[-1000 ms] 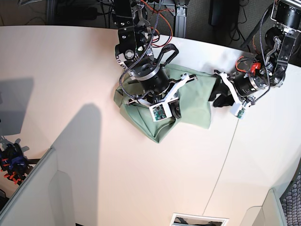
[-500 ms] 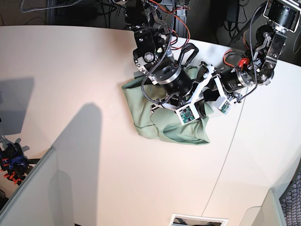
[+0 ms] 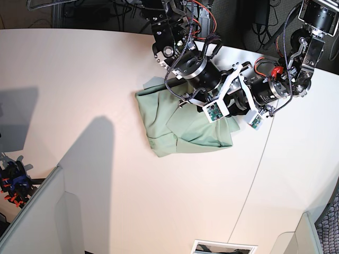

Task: Fold the T-shirt properly
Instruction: 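Grasp the bundle with both grippers and fold it over once more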

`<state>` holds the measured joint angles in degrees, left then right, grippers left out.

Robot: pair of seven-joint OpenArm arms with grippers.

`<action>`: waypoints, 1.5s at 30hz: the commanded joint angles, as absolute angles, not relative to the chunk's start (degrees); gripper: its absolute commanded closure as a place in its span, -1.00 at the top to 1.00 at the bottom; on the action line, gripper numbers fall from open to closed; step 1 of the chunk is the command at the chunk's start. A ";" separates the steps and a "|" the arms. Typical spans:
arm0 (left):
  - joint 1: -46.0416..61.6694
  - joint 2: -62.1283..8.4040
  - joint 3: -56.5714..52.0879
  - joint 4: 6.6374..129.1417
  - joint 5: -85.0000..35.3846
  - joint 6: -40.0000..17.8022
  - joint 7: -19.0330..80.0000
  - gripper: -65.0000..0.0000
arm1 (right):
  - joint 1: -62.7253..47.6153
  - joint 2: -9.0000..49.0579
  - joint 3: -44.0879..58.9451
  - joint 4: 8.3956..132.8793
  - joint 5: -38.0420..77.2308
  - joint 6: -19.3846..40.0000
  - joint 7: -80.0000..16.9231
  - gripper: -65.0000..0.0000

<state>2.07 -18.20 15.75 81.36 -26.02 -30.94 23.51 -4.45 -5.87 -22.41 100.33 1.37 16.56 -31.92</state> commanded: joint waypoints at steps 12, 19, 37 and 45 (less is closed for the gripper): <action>2.28 -21.93 3.03 92.36 -33.15 -32.80 30.59 -0.18 | 1.04 -6.50 -16.75 101.51 -5.76 17.30 -28.47 -1.00; 2.37 -21.30 9.17 98.10 -37.47 -34.22 32.49 -0.89 | 8.16 -6.50 -7.01 100.64 -8.58 13.85 -25.74 -1.00; 1.13 -14.96 22.83 91.26 -22.81 -34.54 28.23 -0.97 | 23.97 -1.39 -5.19 64.66 -3.14 18.24 -18.87 -1.00; -1.80 -19.97 21.34 80.55 -19.03 -33.41 20.56 -0.97 | 18.55 2.94 -9.39 67.00 -4.08 18.24 -19.29 -1.00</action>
<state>-0.91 -19.38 21.76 80.34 -20.88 -35.16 18.98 17.72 2.68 -9.41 66.08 -4.29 18.17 -19.66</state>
